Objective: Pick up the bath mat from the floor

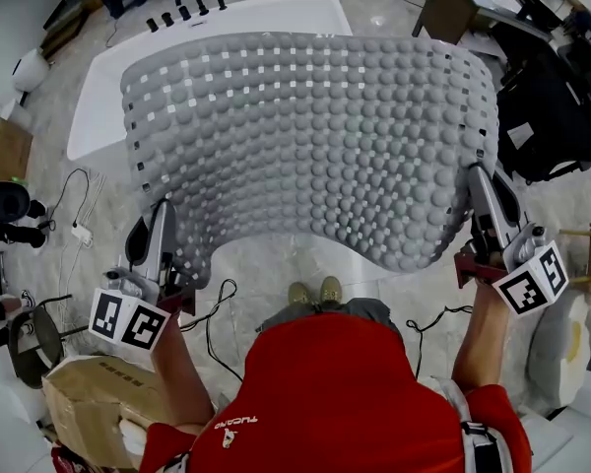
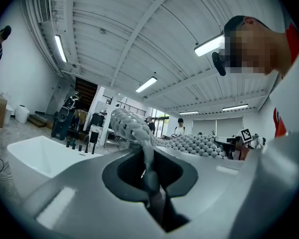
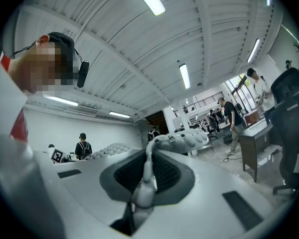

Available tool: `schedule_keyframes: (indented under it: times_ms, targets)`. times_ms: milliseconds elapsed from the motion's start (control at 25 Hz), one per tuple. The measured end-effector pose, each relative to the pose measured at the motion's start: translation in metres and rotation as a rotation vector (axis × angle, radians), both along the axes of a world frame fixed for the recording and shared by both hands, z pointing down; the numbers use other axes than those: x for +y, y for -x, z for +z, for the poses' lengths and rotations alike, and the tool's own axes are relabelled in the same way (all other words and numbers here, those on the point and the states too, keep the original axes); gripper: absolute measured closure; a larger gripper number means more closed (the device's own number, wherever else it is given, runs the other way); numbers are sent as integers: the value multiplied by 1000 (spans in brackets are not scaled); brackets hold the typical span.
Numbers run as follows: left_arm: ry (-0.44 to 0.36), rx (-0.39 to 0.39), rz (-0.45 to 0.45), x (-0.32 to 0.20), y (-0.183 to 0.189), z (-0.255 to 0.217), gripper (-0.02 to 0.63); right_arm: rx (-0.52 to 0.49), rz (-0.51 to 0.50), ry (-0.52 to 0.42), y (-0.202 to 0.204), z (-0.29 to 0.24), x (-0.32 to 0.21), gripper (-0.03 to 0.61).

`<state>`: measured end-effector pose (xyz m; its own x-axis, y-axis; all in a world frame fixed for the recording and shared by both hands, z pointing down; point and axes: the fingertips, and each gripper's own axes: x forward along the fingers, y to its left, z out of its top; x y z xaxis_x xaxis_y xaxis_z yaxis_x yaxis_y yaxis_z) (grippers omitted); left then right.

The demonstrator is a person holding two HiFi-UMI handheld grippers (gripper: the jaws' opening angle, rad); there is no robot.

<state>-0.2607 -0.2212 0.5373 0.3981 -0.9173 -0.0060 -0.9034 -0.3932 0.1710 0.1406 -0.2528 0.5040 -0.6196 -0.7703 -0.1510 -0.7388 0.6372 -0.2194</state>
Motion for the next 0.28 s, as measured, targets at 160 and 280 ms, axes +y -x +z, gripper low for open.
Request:
schedule_keyframes:
  times_ms: [160,280]
  targets:
    - [-5,1,-1,2,2,0,575,4,-4,-5,1,-1,1,543]
    - [-8,3,0,5,3,2,575,9,-6,-10,2,0,3,543]
